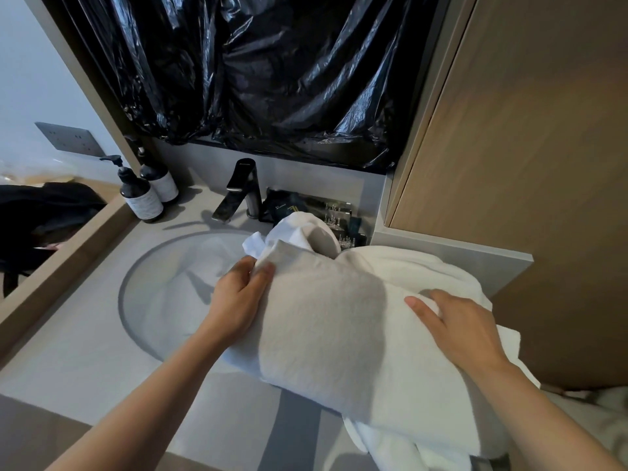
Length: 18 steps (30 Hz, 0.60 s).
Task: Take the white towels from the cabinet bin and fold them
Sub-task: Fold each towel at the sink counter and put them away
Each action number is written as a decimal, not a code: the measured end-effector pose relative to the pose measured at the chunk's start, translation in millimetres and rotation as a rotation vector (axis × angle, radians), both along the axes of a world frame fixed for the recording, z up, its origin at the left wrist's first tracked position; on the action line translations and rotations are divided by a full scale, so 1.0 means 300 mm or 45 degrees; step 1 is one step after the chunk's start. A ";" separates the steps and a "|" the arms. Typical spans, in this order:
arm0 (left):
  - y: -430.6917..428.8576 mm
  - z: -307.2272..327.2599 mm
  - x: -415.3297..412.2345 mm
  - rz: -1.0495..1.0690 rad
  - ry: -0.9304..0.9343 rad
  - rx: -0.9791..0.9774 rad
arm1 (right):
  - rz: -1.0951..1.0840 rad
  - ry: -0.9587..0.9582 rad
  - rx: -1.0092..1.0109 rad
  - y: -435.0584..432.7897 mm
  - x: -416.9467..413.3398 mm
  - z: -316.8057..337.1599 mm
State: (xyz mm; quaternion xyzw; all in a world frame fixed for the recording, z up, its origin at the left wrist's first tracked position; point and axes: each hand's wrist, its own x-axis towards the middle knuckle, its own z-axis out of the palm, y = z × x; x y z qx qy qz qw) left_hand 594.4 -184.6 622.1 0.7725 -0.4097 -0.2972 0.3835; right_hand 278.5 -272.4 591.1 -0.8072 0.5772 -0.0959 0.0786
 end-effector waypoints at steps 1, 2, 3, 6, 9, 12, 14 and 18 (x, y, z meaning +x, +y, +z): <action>-0.006 0.014 -0.009 0.006 -0.006 -0.027 | -0.019 0.025 -0.035 -0.008 -0.008 0.016; -0.014 0.032 -0.017 0.013 -0.024 -0.045 | -0.038 0.044 -0.057 -0.016 -0.013 0.031; -0.023 0.053 -0.025 0.008 -0.055 -0.064 | -0.058 0.066 -0.069 -0.026 -0.016 0.044; -0.046 0.142 -0.043 -0.122 0.021 -0.101 | -0.092 0.054 -0.030 -0.053 -0.022 0.057; -0.067 0.249 -0.074 -0.258 0.233 -0.134 | -0.077 -0.215 0.101 -0.067 -0.041 0.059; -0.092 0.316 -0.134 -0.334 0.229 -0.206 | -0.007 -0.515 0.112 -0.052 -0.047 0.094; -0.111 0.349 -0.176 -0.319 0.121 -0.221 | 0.026 -0.729 0.126 -0.020 -0.033 0.151; -0.145 0.397 -0.233 -0.304 -0.093 -0.155 | 0.098 -0.982 0.168 0.067 0.000 0.285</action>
